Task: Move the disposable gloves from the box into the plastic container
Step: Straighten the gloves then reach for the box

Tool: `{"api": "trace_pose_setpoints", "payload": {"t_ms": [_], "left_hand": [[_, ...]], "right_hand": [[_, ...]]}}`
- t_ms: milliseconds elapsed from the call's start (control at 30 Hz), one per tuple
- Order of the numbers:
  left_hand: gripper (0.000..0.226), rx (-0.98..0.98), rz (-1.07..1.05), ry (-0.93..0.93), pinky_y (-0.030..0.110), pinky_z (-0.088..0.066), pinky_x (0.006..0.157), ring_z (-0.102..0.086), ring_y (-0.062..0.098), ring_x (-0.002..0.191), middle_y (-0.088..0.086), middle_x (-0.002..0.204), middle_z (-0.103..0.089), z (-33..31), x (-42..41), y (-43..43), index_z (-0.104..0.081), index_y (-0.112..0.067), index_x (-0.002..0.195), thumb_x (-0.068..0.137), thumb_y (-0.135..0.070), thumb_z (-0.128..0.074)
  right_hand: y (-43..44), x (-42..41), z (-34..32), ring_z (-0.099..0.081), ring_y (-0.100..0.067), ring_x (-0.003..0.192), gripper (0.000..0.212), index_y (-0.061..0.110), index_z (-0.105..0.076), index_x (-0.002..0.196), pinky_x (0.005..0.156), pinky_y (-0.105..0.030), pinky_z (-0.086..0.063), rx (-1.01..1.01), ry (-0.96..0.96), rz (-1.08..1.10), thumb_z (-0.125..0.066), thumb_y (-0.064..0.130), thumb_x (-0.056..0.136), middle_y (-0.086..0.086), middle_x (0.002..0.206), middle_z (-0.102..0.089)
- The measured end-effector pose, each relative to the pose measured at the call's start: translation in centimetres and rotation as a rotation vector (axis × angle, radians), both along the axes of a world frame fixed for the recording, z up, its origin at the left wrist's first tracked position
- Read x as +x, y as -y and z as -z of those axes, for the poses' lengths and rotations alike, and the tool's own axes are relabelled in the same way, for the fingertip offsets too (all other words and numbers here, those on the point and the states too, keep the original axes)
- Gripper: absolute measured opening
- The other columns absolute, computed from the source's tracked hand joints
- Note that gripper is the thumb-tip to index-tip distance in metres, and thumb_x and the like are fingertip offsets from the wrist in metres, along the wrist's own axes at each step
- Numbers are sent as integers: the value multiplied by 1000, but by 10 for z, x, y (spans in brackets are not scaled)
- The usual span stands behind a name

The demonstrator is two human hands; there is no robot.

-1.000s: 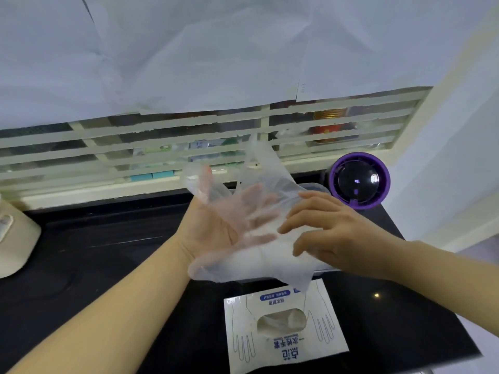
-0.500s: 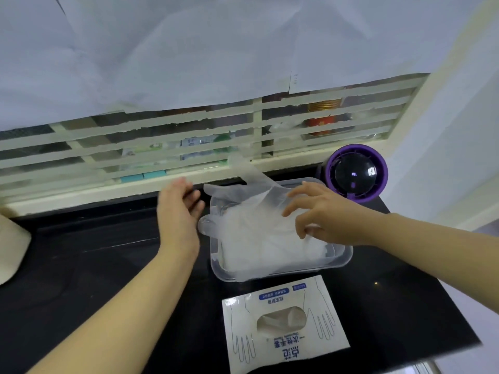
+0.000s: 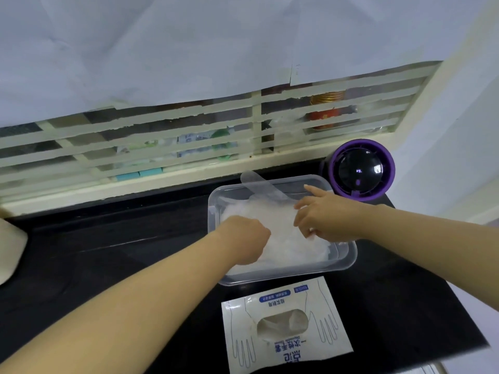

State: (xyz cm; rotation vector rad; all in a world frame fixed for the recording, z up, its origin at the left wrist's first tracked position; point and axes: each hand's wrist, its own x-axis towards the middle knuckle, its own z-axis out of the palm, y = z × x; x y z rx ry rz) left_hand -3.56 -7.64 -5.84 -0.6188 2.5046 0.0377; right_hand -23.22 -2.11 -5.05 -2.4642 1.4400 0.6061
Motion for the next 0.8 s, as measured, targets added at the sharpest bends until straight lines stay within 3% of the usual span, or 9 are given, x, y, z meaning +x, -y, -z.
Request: {"api": "trace_pose_setpoints", "payload": {"t_ms": [167,233,300,367,400,433,533,667,800], "left_hand": [[36,206,-126,37,35,-48,93,-57,26,113,8,130,-58,0,3,-5,-54,-13,133,102,-17,-35],[38,298,-172,-18,31,-43,94,-53,22,118,2,133,-56,-4,4,-6,-53,-20,136,102,-18,-36],[36,367,-227,-114,26,-43,91,-54,17,115,-3,127,-59,-10,4,-4,-56,-26,132,101,-19,-38],[34,339,-269,-235,26,-47,86,-59,13,104,-6,118,-63,-14,3,1,-59,-27,126,100,-17,-40],[33,267,-272,-274,27,-48,81,-59,13,98,-6,118,-62,-15,3,5,-60,-26,125,99,-16,-41],[32,161,-258,-280,27,-47,79,-57,15,98,-3,122,-58,-15,3,7,-58,-23,126,99,-16,-41],[39,-46,-209,-183,34,-45,84,-47,26,118,7,137,-38,-3,9,8,-42,-15,137,98,-21,-47],[69,-11,-256,-124,32,-41,76,-47,29,120,9,152,-16,17,8,8,-19,-14,147,94,-34,-58],[96,49,-300,-30,34,-41,82,-45,32,124,12,159,5,25,-2,10,13,-13,153,94,-38,-59]], "right_hand": [[0,2,-10,-14,-14,146,31,30,-64,114,118,-45,12,108,26,97,-53,14,89,8,139,-52],[1,5,-26,-23,-12,142,34,33,-63,115,120,-42,8,138,68,174,-54,19,85,6,130,-58],[5,12,-40,-43,-12,127,36,34,-64,114,120,-42,-14,108,165,265,-53,17,85,6,125,-59],[12,26,-46,-60,-13,103,39,32,-65,114,100,-38,-47,48,327,389,-49,9,87,6,128,-58],[15,35,-45,-62,-14,94,40,30,-65,116,89,-36,-53,22,381,432,-47,7,88,6,128,-58],[16,43,-39,-62,-15,94,40,27,-62,120,86,-35,-53,4,396,453,-47,6,90,5,129,-58],[14,55,-7,-44,-21,125,43,21,-46,135,105,-37,-40,16,297,445,-56,17,93,-1,144,-41],[-1,53,25,-8,-31,146,86,18,-8,153,118,-47,-13,144,101,462,-59,48,89,-11,160,0],[-5,53,37,9,-32,147,97,22,16,151,116,-56,-3,233,45,535,-52,56,90,-12,159,19]]}}
